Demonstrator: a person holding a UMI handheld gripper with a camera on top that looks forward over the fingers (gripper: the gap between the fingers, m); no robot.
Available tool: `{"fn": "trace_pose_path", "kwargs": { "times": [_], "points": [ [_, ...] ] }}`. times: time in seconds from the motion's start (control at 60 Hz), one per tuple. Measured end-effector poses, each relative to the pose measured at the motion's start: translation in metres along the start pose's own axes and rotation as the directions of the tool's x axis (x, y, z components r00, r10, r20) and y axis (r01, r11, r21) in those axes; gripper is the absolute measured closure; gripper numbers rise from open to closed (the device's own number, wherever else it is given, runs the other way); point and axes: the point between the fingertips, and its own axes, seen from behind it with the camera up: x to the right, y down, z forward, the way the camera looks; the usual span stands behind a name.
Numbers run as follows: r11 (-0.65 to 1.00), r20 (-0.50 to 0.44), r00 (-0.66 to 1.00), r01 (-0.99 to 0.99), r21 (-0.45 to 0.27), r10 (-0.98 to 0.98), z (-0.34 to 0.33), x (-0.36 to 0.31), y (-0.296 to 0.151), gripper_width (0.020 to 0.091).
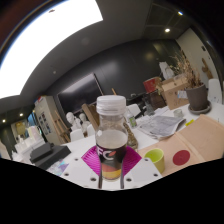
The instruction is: Pour water
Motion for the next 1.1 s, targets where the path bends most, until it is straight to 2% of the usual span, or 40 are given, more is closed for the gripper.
{"fn": "trace_pose_path", "kwargs": {
  "times": [0.067, 0.15, 0.317, 0.483, 0.633, 0.75, 0.867, 0.95, 1.033, 1.1],
  "points": [
    [0.982, 0.046, 0.981, -0.189, 0.007, 0.189, 0.017, -0.023, -0.011, 0.0869],
    [0.885, 0.096, 0.88, -0.465, -0.02, 0.465, 0.039, -0.023, -0.019, 0.087],
    [0.473, 0.131, 0.459, -0.874, -0.113, 0.879, 0.076, -0.015, -0.011, 0.0874],
    [0.137, 0.079, 0.125, -0.977, -0.164, 0.989, 0.102, -0.002, 0.016, 0.0869],
    [0.016, 0.047, 0.008, -0.985, -0.17, 0.999, 0.105, 0.003, 0.03, 0.0872],
    [0.001, 0.03, -0.004, -0.985, -0.174, 1.0, 0.108, 0.005, 0.037, 0.0872],
    [0.054, 0.016, 0.052, -0.982, -0.182, 0.999, 0.108, 0.004, 0.039, 0.087],
    [0.18, 0.037, 0.176, -0.966, -0.186, 0.984, 0.101, 0.003, 0.024, 0.0872],
    [0.396, 0.072, 0.39, -0.902, -0.171, 0.918, 0.098, 0.001, 0.002, 0.0871],
    [0.607, 0.098, 0.599, -0.785, -0.127, 0.795, 0.091, 0.008, -0.027, 0.087]
  ]
}}
